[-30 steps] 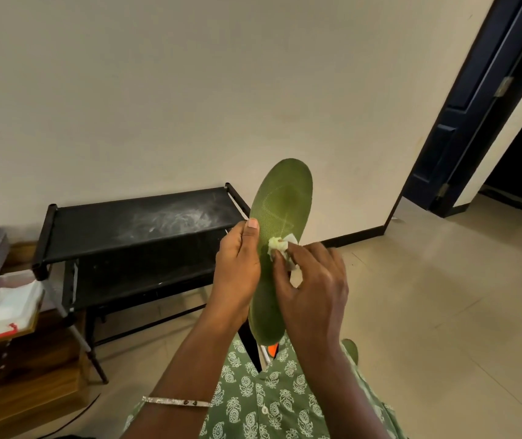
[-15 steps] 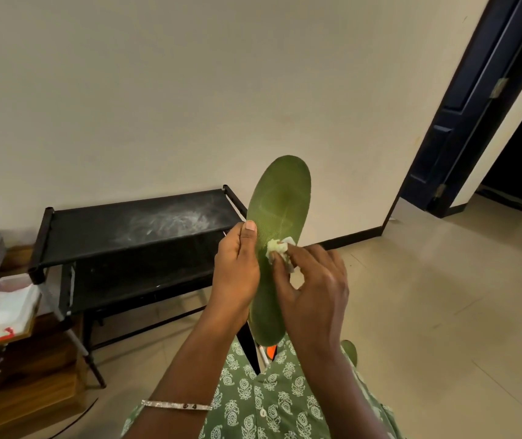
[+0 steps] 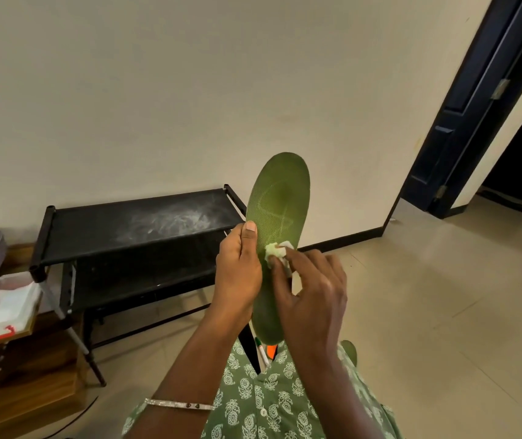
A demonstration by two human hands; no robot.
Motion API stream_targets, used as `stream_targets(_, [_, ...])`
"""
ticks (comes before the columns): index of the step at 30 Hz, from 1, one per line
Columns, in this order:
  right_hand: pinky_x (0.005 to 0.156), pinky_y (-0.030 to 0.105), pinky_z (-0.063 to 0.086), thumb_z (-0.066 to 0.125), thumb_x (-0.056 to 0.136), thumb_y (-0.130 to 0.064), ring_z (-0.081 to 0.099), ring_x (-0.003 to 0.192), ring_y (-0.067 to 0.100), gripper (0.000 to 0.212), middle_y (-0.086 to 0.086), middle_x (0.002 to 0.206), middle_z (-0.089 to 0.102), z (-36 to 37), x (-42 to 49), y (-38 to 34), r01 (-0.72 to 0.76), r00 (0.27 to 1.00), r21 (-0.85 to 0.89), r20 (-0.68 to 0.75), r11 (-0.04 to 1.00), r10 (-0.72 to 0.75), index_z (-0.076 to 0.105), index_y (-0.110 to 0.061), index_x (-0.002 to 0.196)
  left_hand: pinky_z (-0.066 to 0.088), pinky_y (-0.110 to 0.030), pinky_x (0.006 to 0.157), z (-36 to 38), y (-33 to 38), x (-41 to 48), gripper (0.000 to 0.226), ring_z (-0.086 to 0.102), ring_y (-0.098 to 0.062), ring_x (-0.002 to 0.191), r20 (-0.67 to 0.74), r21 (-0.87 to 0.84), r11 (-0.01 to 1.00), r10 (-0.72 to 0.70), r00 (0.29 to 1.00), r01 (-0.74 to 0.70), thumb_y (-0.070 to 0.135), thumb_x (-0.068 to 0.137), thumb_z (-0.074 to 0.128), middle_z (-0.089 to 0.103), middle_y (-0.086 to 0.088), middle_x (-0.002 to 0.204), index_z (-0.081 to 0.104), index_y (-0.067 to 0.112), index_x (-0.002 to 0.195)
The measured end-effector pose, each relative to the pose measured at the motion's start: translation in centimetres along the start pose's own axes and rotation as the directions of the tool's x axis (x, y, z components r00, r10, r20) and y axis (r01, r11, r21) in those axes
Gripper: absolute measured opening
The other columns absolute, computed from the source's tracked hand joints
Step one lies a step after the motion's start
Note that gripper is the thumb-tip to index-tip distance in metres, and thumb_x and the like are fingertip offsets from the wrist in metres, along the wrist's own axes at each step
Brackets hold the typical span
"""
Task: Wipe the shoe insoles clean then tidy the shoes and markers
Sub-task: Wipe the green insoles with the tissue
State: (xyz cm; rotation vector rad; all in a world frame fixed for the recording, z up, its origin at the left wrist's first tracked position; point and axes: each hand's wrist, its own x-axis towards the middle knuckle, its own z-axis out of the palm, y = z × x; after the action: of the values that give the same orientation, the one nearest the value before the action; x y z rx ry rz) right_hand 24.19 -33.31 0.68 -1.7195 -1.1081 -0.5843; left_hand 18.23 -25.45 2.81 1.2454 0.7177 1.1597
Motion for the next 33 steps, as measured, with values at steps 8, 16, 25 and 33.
stream_targets(8, [0.073, 0.033, 0.041, 0.064, 0.089, -0.038, 0.05, 0.082, 0.015, 0.025, -0.006, 0.087, 0.068, -0.2, 0.1, 0.5, 0.036, 0.999, -0.07, -0.024, 0.997, -0.038, 0.075, -0.019, 0.102, 0.051, -0.062, 0.093, -0.4, 0.2, 0.3, 0.041, 0.064, -0.044, 0.101, -0.015, -0.023, 1.0, -0.011, 1.0, 0.01, 0.045, 0.104, 0.043, 0.07, -0.022, 0.1, 0.067, 0.012, 0.097])
stream_targets(16, [0.073, 0.033, 0.044, 0.062, 0.09, -0.035, 0.051, 0.081, 0.015, 0.028, -0.003, 0.088, 0.068, 0.0, -0.3, 0.2, 0.013, 1.0, -0.037, -0.02, 0.999, -0.014, 0.074, -0.015, 0.105, 0.052, -0.062, 0.091, 0.0, -0.1, 0.1, 0.04, 0.065, -0.042, 0.095, -0.026, 0.013, 1.0, -0.009, 1.0, 0.009, 0.04, 0.106, 0.04, 0.068, -0.022, 0.099, 0.065, 0.01, 0.098])
stream_targets(25, [0.074, 0.033, 0.041, 0.071, 0.089, -0.031, 0.053, 0.084, 0.017, 0.022, -0.003, 0.092, 0.07, -0.2, 0.1, 1.2, -0.015, 1.0, -0.101, -0.027, 0.995, 0.012, 0.073, -0.016, 0.104, 0.049, -0.066, 0.091, -0.3, -0.1, 0.2, 0.051, 0.062, -0.049, 0.1, -0.015, 0.012, 1.0, -0.007, 1.0, 0.007, 0.054, 0.096, 0.042, 0.066, -0.027, 0.102, 0.065, 0.009, 0.101])
stream_targets(33, [0.074, 0.034, 0.046, 0.065, 0.088, -0.031, 0.054, 0.082, 0.016, 0.023, -0.002, 0.09, 0.069, 0.4, -0.9, -0.1, 0.012, 1.0, -0.015, 0.0, 1.0, -0.012, 0.072, -0.014, 0.102, 0.054, -0.061, 0.083, 0.1, -0.2, 0.0, 0.049, 0.067, -0.036, 0.085, -0.033, 0.118, 0.993, 0.029, 0.999, -0.025, 0.054, 0.096, 0.039, 0.069, -0.015, 0.089, 0.062, 0.012, 0.092])
